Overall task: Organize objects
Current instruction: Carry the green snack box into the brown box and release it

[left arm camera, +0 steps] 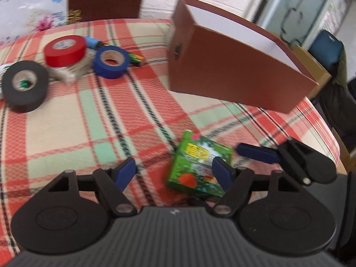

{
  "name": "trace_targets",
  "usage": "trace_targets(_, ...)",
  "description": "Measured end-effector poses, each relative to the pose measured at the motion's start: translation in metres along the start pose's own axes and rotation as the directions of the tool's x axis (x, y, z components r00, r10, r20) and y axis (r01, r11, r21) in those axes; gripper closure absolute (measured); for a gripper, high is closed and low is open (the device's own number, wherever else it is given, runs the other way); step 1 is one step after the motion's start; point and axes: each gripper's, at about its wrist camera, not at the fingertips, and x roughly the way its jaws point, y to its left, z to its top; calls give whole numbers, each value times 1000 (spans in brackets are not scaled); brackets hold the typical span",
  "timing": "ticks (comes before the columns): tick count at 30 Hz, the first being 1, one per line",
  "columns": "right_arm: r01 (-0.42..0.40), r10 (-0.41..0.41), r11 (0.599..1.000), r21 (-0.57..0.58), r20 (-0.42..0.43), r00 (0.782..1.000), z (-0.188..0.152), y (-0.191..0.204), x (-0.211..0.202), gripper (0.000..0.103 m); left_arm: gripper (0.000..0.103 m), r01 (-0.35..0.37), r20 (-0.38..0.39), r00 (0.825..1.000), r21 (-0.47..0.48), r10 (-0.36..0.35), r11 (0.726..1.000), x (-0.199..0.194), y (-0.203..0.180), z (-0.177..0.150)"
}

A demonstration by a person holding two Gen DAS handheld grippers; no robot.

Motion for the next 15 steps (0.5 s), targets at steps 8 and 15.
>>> trace_targets(8, -12, 10, 1000, 20, 71, 997, 4, -3, -9, 35, 47, -2, 8, 1000, 76, 1, 997, -8, -26, 9)
trace_targets(15, 176, -174, 984, 18, 289, 942, 41, -35, -45, 35, 47, -25, 197, 980, 250, -25, 968, -41, -79, 72)
